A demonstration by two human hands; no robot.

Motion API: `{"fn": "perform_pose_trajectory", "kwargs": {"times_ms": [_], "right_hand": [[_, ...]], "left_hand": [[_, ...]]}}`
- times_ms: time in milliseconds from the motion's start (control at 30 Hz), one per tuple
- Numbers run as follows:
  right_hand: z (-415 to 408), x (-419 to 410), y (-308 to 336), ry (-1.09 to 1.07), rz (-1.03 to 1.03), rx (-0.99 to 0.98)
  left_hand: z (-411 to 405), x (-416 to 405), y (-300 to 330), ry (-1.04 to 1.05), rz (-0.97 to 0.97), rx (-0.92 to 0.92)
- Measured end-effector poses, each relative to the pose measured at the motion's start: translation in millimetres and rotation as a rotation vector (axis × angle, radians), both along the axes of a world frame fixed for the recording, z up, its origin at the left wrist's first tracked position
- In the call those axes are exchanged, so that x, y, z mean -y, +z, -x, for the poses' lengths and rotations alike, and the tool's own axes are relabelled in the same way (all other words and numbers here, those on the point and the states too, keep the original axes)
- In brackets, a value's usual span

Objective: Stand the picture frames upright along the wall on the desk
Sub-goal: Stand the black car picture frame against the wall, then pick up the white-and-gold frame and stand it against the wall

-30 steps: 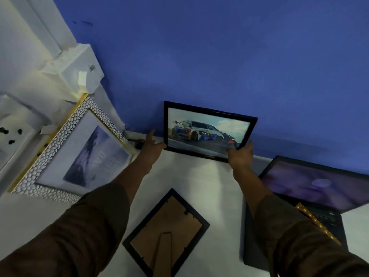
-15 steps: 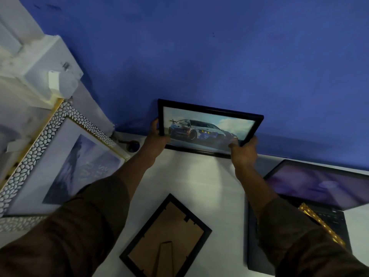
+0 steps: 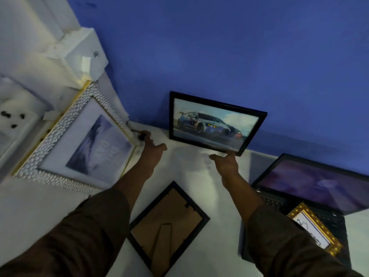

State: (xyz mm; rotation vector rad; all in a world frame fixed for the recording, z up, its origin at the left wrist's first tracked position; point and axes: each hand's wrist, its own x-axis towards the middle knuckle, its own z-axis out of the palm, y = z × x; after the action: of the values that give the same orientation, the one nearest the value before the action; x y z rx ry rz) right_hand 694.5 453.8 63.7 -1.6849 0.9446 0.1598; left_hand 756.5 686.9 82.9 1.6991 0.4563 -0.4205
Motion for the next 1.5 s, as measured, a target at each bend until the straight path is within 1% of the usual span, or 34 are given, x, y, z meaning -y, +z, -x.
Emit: {"fn": "perform_pose_trajectory", "kwargs": {"times_ms": [100, 233, 300, 367, 467, 567, 633, 733, 833, 867, 967, 1100, 1167, 1333, 1500], "right_hand": [[1, -29, 8, 0.166, -0.070, 0.030], [-11, -67, 19, 0.356, -0.073, 0.104], [-20, -92, 26, 0.462, -0.079, 0.126], [-32, -112, 32, 0.540, -0.065, 0.148], [-48, -145, 42, 0.663, 0.003, 0.181], [-72, -178, 50, 0.792, 0.102, 0.244], [-87, -194, 53, 0.850, 0.153, 0.308], [-112, -220, 54, 0.933, 0.156, 0.358], [-133, -239, 48, 1.033, 0.251, 0.368], [-135, -242, 46, 1.040, 0.285, 0.381], [-135, -238, 39, 0.965, 0.335, 0.424], [-113, -214, 38, 0.947, 0.270, 0.510], [-98, -199, 45, 0.941, 0.300, 0.528], [-50, -142, 64, 0.893, 0.266, 0.567], [27, -64, 93, 0.842, 0.147, 0.486]], "left_hand": [[50, -24, 4, 0.154, 0.018, -0.006], [115, -56, 9, 0.332, 0.011, -0.010], [144, -83, 7, 0.425, -0.047, -0.029], [163, -104, 8, 0.468, -0.147, -0.070], [178, -130, 16, 0.534, -0.274, -0.118], [172, -152, 14, 0.502, -0.363, -0.088], [165, -160, 13, 0.427, -0.386, -0.052], [148, -171, 5, 0.291, -0.360, 0.022], [132, -180, -1, 0.192, -0.462, 0.022], [129, -182, -3, 0.183, -0.487, 0.021], [130, -189, -5, 0.174, -0.505, 0.045], [148, -195, 2, 0.117, -0.483, 0.083], [155, -195, 10, 0.098, -0.441, 0.113], [179, -179, 47, 0.064, -0.313, 0.342], [217, -124, 101, 0.058, -0.220, 0.457]]}}
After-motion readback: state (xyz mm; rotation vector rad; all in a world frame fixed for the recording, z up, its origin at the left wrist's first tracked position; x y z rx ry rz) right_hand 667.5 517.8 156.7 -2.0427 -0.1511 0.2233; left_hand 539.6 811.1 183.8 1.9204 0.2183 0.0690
